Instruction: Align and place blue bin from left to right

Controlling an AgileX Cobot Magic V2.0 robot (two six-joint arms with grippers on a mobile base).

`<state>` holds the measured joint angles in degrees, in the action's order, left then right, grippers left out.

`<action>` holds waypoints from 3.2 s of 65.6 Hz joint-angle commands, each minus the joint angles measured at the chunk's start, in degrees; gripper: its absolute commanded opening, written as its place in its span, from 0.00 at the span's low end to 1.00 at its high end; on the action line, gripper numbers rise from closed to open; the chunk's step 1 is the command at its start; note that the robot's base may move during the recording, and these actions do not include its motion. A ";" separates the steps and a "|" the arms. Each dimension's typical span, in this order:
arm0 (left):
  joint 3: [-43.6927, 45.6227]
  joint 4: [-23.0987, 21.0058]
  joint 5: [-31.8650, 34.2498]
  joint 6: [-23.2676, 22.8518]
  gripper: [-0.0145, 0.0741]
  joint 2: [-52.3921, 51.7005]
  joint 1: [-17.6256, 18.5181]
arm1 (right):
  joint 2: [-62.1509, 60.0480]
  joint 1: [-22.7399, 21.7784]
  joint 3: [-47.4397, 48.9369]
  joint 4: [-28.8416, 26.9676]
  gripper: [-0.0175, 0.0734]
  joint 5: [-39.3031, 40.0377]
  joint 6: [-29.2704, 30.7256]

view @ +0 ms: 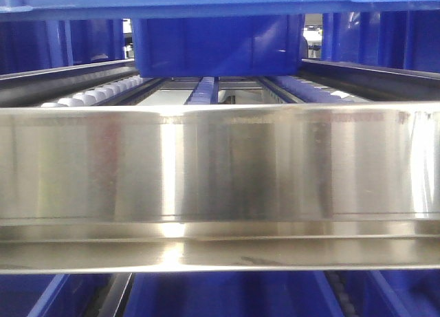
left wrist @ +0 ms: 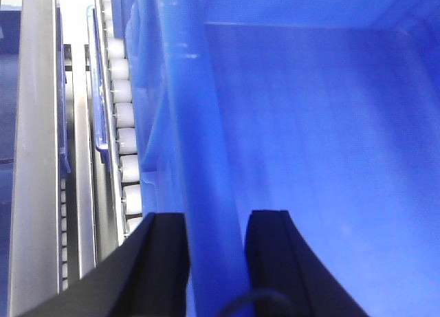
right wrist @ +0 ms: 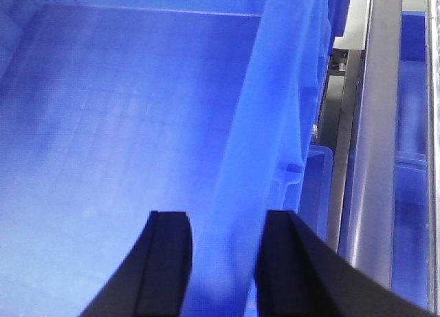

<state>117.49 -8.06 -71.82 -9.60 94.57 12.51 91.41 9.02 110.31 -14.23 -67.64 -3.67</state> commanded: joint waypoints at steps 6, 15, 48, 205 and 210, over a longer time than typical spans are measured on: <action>0.95 -5.72 2.71 0.64 0.04 -2.11 0.46 | -0.67 0.06 1.13 -0.54 0.12 5.60 -0.29; 0.95 -5.72 2.71 0.64 0.04 -2.11 0.46 | -0.67 0.06 1.13 -0.54 0.12 5.60 -0.29; 0.95 -5.72 2.71 0.64 0.04 -2.11 0.46 | -0.67 0.06 1.13 -0.54 0.12 5.60 -0.29; 0.95 -5.73 2.82 0.64 0.04 -2.11 0.46 | -0.67 0.06 1.13 -0.54 0.12 5.60 -0.29; 0.95 -5.73 2.82 0.64 0.04 -2.11 0.46 | -0.67 0.06 1.13 -0.54 0.12 5.60 -0.29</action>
<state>117.49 -7.83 -71.71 -9.69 94.44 12.51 91.41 9.13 110.31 -14.34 -67.28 -3.67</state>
